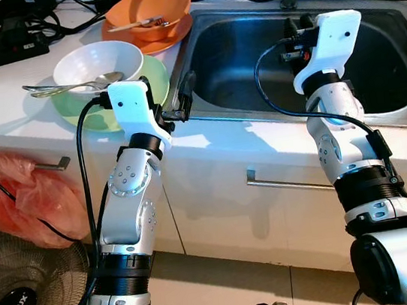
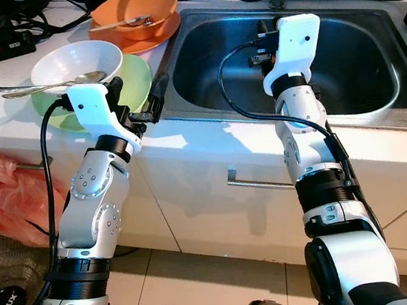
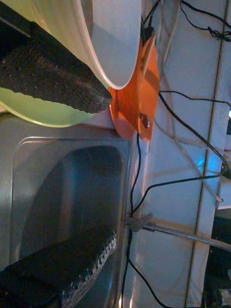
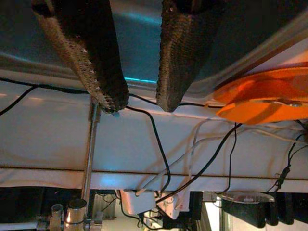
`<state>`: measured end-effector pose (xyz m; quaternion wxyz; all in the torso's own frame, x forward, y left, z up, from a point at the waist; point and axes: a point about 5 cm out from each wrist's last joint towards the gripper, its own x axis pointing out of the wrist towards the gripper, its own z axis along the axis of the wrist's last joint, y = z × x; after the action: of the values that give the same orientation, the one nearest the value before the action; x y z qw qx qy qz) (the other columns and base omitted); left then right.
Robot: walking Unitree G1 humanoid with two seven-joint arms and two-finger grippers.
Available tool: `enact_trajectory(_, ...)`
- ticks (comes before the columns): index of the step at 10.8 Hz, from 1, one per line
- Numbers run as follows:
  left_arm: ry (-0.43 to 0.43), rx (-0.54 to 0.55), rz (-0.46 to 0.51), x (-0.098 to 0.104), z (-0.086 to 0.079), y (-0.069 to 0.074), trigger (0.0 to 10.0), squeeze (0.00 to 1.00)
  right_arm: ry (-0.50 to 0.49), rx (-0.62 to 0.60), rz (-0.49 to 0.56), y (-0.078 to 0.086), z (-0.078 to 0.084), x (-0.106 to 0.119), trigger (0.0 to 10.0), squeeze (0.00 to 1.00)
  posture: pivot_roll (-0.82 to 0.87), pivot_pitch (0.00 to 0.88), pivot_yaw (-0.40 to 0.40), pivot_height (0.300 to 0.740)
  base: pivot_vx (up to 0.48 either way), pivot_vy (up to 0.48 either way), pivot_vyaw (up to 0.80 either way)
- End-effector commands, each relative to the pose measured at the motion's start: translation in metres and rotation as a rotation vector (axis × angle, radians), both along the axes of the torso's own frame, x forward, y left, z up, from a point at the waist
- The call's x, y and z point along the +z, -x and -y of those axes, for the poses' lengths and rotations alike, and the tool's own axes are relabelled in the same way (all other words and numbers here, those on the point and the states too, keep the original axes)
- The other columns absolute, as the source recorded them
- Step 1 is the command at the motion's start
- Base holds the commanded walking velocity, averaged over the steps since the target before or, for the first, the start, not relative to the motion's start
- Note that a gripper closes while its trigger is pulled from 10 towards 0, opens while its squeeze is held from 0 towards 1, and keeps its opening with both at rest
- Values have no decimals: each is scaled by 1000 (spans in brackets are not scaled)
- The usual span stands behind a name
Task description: Kitchen organization
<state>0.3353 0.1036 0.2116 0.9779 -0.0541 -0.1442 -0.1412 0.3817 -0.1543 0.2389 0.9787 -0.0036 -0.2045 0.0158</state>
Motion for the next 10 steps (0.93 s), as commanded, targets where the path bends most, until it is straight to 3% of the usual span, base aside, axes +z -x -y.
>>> enact_trajectory(1,-6,-18,12,2,3,2,10000,0,2,-3,12,1,0,3,10000,0,38,70,-1,740,0,0,0)
enact_trajectory(10,-6,-18,12,2,3,2,10000,0,2,-3,12,1,0,3,10000,0,38,70,-1,740,0,0,0)
